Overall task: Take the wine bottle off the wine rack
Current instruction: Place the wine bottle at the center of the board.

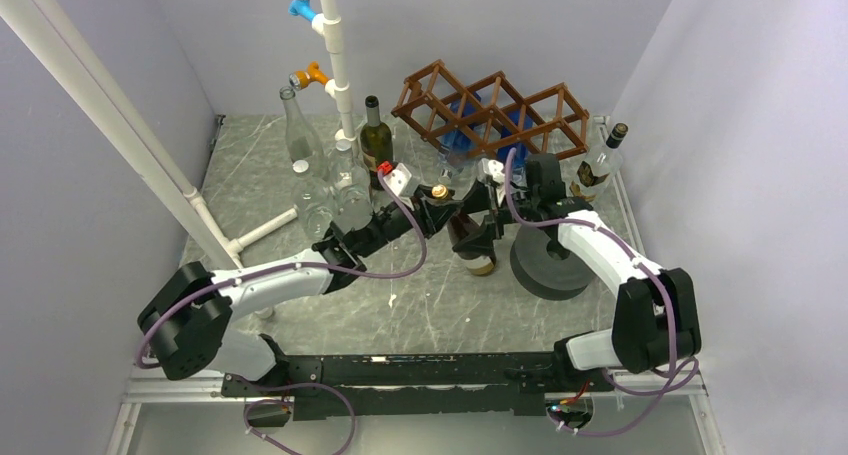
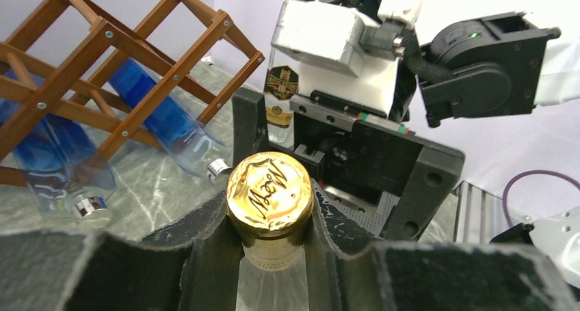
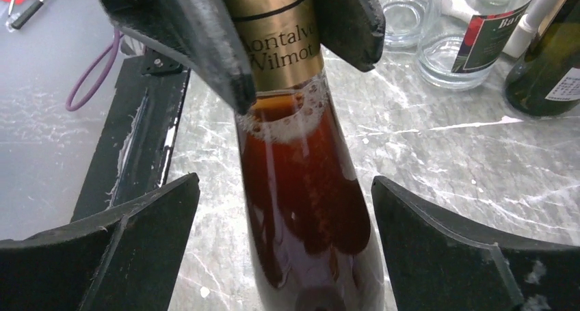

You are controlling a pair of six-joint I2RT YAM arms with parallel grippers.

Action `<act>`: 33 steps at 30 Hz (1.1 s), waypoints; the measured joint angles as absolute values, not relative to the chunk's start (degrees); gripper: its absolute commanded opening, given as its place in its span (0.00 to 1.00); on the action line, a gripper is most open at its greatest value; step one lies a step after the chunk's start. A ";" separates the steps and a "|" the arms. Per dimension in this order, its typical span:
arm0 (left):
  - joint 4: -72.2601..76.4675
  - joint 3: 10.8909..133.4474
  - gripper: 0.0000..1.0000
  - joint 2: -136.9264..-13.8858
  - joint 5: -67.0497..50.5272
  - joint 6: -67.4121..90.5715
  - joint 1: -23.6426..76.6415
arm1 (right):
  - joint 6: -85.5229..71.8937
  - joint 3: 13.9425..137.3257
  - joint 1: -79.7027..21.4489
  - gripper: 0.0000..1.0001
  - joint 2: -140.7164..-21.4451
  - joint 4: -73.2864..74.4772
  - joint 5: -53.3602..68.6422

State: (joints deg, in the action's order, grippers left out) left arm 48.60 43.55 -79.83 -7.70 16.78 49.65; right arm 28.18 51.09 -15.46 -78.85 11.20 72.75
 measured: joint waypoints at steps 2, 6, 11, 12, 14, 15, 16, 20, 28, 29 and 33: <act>45.69 44.40 0.00 -78.74 -7.44 15.55 49.65 | 28.21 51.66 -15.07 1.00 -78.26 12.29 73.19; 40.82 45.80 0.00 -77.10 -7.05 13.43 49.17 | 28.71 53.34 -12.32 1.00 -76.25 15.22 74.96; 36.03 47.20 0.00 -75.83 -7.09 12.62 47.00 | 29.95 54.26 -8.23 1.00 -73.25 17.47 76.84; 35.11 47.46 0.00 -75.55 -7.11 12.64 46.30 | 30.06 54.26 -7.55 1.00 -72.73 17.72 77.10; 33.45 48.10 0.00 -75.24 -7.14 12.49 44.93 | 30.35 54.26 -6.50 1.00 -71.96 18.09 77.49; 32.40 48.53 0.00 -75.11 -7.11 12.27 44.10 | 30.44 54.26 -6.00 1.00 -71.70 18.24 77.76; 31.24 49.15 0.00 -75.05 -7.11 11.92 43.33 | 30.50 54.26 -5.58 1.00 -71.50 18.46 78.06; 26.13 51.92 0.00 -75.05 -6.90 9.52 40.42 | 31.00 54.26 -4.43 1.00 -71.37 19.42 78.52; 16.01 58.92 0.00 -77.41 -6.07 3.95 36.53 | 31.97 54.26 -3.33 1.00 -71.40 20.34 78.52; 15.20 59.70 0.00 -77.89 -6.04 3.53 36.14 | 32.01 54.26 -3.29 1.00 -71.42 20.51 78.52; 13.76 62.08 0.00 -79.85 -6.07 2.35 34.83 | 32.45 54.26 -2.96 1.00 -71.66 20.67 78.50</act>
State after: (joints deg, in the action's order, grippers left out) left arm 13.76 62.08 -79.85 -6.07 2.35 34.83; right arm 32.45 54.26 -2.96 -71.66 20.67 78.50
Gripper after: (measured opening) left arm 0.356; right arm 0.993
